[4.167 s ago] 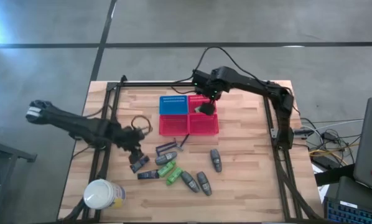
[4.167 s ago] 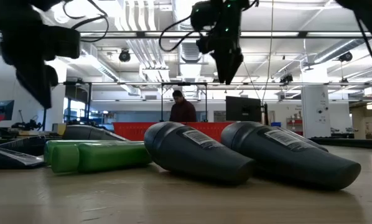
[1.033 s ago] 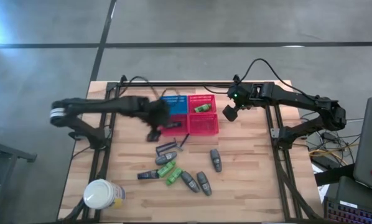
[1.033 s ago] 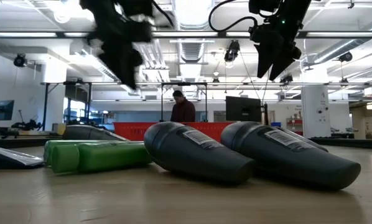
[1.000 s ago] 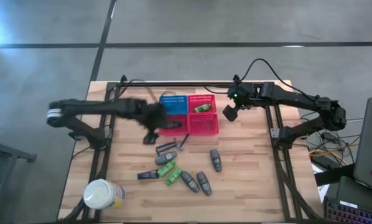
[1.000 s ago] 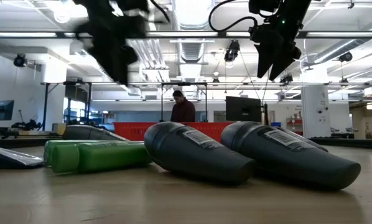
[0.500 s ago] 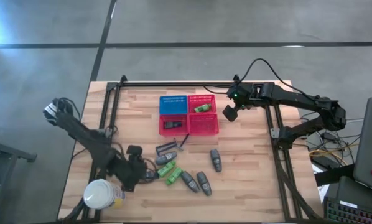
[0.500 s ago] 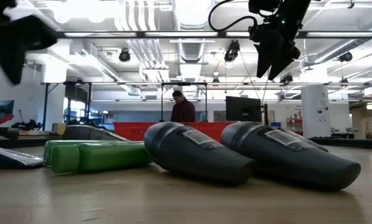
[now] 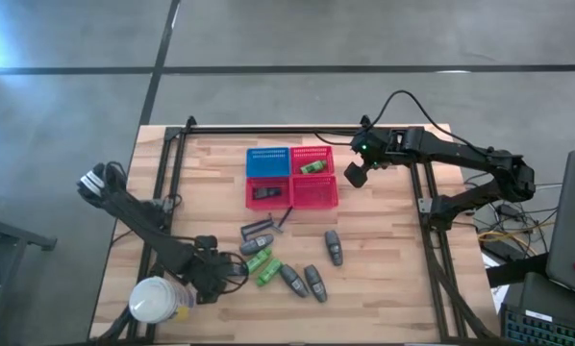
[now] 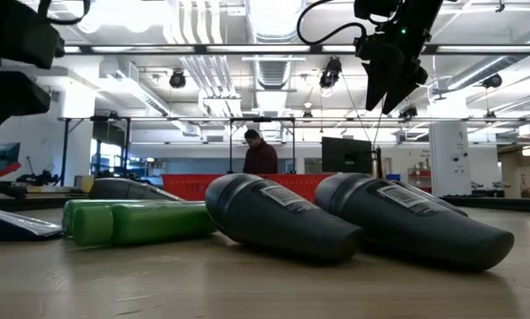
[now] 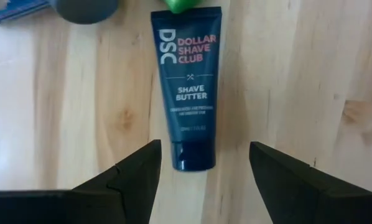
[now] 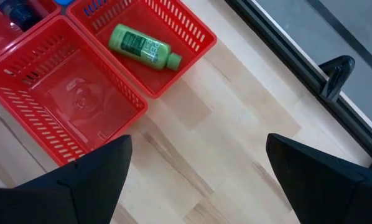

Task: Pick & Place Travel size toiletries
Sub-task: Put the shave cream into the bottom left red bin

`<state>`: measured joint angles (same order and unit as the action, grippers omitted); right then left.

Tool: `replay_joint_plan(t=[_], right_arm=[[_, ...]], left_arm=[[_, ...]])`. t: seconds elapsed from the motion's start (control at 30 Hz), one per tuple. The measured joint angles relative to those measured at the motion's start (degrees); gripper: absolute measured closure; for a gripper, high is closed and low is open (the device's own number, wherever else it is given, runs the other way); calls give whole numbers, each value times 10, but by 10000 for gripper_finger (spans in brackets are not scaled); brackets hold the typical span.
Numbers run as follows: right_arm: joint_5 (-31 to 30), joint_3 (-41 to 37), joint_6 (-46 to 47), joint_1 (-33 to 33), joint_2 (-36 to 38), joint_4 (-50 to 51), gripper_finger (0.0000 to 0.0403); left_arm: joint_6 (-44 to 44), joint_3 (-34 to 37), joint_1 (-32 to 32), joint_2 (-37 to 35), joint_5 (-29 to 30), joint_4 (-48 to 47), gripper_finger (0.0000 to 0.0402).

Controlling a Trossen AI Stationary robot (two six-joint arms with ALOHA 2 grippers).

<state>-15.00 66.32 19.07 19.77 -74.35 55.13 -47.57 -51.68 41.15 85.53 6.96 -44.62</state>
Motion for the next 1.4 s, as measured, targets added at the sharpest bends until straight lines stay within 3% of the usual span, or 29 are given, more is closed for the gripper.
replay_joint_plan(t=[0.4,0.7,0.77,0.87,1.07,1.17,1.23,1.3,1.4], right_arm=[[0,0,5,0,0,1,35],[0,0,5,0,0,1,35],[0,0,5,0,0,1,35],[6,0,6,0,0,5,35],[9,0,10,0,0,27,35],[9,0,15,0,0,27,35],[9,0,21,0,0,26,35],[9,0,30,0,0,26,35],[13,0,41,-3,0,29,35]], left_arm=[[-18,66,-5,33,-14,88,160],[25,78,-17,19,-10,104,270],[26,78,-17,16,-10,103,272],[26,73,-19,-5,-11,65,272],[31,27,-36,-128,41,-96,272],[69,10,-80,-190,88,-106,272],[136,13,-142,-205,114,-100,272],[231,14,-232,-198,110,-63,272],[357,14,-381,-167,55,25,272]])
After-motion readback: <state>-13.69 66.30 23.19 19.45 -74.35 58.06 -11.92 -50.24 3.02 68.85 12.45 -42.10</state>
